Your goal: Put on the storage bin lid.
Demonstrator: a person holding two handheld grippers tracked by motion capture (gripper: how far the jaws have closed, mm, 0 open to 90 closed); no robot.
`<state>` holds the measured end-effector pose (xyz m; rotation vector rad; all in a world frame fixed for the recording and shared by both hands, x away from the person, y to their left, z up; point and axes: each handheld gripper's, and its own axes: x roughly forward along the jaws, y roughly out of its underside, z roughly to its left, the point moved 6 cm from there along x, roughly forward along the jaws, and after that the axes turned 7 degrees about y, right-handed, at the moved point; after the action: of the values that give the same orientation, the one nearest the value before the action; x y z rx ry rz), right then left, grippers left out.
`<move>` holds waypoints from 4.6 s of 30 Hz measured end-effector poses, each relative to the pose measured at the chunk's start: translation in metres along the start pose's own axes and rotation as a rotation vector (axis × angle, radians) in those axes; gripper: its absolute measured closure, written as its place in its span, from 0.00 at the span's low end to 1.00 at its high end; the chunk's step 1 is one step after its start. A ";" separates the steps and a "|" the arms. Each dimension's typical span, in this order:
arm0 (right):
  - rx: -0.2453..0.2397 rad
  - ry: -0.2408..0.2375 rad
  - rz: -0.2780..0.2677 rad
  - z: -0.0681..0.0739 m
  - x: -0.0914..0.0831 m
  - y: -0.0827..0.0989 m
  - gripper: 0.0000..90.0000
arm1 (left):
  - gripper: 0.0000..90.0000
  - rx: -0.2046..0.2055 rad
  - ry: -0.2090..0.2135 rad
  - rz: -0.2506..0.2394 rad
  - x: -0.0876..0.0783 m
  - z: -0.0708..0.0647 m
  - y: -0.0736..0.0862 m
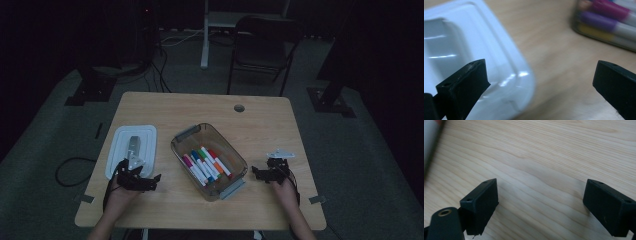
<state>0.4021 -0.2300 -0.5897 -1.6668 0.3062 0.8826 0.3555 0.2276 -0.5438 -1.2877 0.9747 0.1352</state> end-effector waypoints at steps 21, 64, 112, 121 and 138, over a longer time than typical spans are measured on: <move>-0.091 -0.114 -0.053 0.039 0.000 -0.015 0.14 | 0.30 -0.158 -0.148 -0.001 0.036 0.075 -0.002; -0.236 -0.345 -0.106 0.112 -0.019 0.000 0.16 | 0.76 -0.144 -0.107 -0.078 -0.058 0.039 -0.006; -0.260 -0.266 -0.157 0.131 0.003 -0.028 0.14 | 0.76 0.090 0.180 -0.118 -0.060 -0.071 -0.092; -0.133 -0.149 -0.150 0.068 -0.007 -0.015 0.14 | 0.76 0.093 0.173 -0.077 -0.042 -0.082 -0.089; -0.062 -0.125 -0.142 0.044 -0.014 -0.007 0.14 | 0.76 0.095 0.218 -0.081 -0.038 -0.095 -0.083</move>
<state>0.3801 -0.1913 -0.5776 -1.6605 0.0749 0.8922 0.3303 0.1358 -0.4529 -1.2696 1.0988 -0.1151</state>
